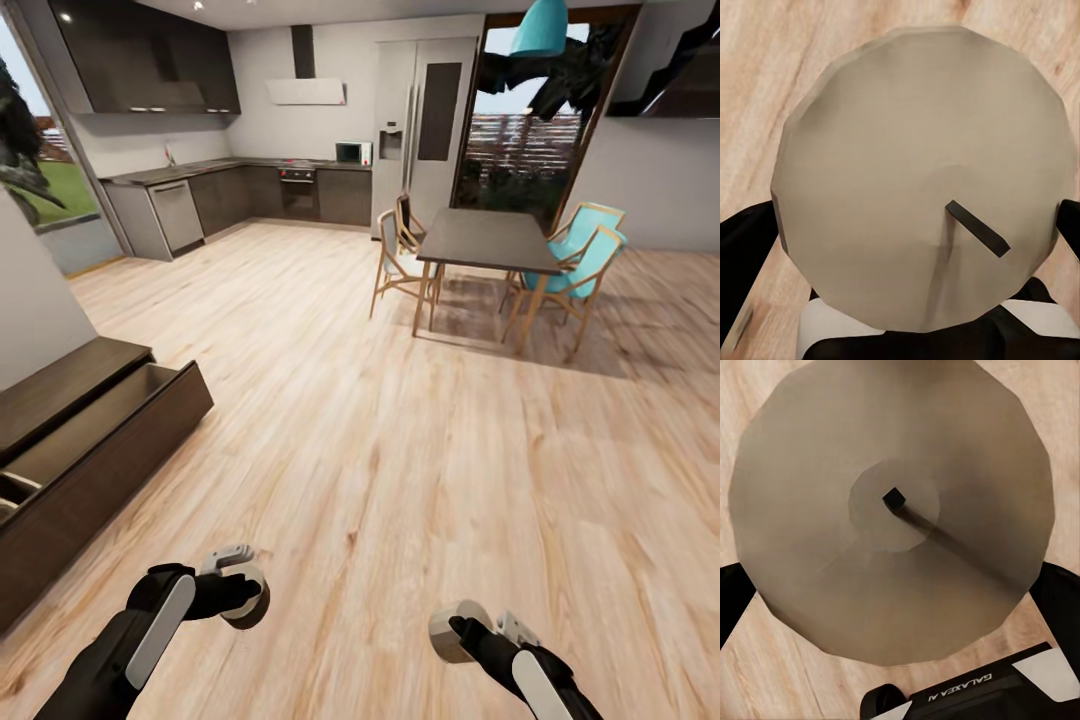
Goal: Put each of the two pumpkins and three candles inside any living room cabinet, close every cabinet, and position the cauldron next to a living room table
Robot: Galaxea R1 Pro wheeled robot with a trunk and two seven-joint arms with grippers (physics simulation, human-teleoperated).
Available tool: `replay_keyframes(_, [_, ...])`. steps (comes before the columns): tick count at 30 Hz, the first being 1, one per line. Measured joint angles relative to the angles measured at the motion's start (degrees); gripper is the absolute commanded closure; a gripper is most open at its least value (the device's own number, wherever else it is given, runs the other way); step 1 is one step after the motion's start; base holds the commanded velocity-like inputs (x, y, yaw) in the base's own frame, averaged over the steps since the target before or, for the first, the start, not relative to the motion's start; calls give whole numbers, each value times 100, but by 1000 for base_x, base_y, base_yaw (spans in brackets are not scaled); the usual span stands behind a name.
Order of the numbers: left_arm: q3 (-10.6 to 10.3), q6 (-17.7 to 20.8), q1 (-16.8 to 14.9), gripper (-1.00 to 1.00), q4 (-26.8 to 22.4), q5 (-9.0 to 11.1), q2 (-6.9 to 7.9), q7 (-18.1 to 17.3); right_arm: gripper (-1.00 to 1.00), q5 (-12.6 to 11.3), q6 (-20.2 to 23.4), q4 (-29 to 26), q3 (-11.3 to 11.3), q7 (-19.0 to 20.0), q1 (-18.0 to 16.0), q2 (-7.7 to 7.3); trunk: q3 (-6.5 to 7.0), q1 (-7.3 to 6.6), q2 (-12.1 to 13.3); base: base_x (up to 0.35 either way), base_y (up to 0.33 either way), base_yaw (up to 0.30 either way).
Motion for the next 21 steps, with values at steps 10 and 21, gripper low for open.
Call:
replay_keyframes(10, [0, -1, -4, 100, 0, 0, 0, 0, 100, 1, 2, -1, 1, -1, 0, 0, 0, 0, 0, 323, -115, 279])
replay_keyframes(21, [0, 0, -4, 100, -1, 0, 0, 0, 100, 1, 1, 0, 4, 0, 0, 0, 0, 0, 0, 322, -74, 282])
